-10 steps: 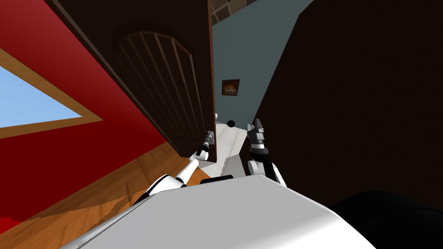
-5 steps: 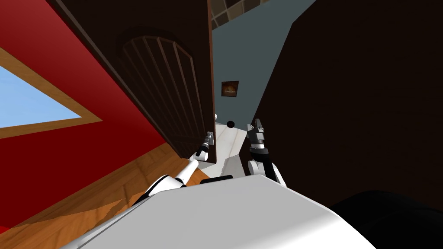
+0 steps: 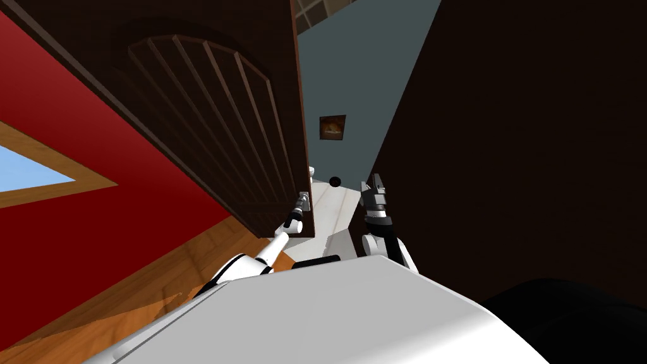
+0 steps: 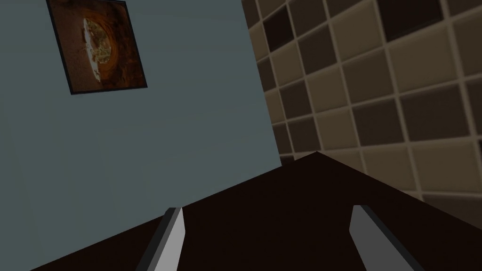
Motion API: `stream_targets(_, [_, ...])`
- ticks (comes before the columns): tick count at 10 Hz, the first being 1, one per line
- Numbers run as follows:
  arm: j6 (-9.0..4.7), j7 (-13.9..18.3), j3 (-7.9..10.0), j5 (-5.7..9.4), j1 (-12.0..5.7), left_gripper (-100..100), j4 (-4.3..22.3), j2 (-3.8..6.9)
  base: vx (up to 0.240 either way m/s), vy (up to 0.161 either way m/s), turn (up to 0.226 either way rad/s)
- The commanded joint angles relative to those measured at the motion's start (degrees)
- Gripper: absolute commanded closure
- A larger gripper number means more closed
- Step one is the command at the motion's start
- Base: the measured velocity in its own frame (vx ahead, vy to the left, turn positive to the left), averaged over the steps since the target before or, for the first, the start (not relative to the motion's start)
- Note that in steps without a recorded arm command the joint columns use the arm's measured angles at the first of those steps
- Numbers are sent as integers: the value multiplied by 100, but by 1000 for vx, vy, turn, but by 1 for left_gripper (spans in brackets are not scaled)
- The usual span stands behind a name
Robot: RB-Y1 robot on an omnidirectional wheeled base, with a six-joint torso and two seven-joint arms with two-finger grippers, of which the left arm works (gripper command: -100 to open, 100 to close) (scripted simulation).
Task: Push the door open
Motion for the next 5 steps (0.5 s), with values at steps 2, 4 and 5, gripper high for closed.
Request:
stream_targets(2, [-154,-256,186,216,-44,100,24,80,119,-21,22])
stream_targets(4, [-191,-339,226,295,-60,100,51,83,57,15,20])
stream_targets(5, [-105,-276,215,266,-60,-100,47,88,-106,-39,48])
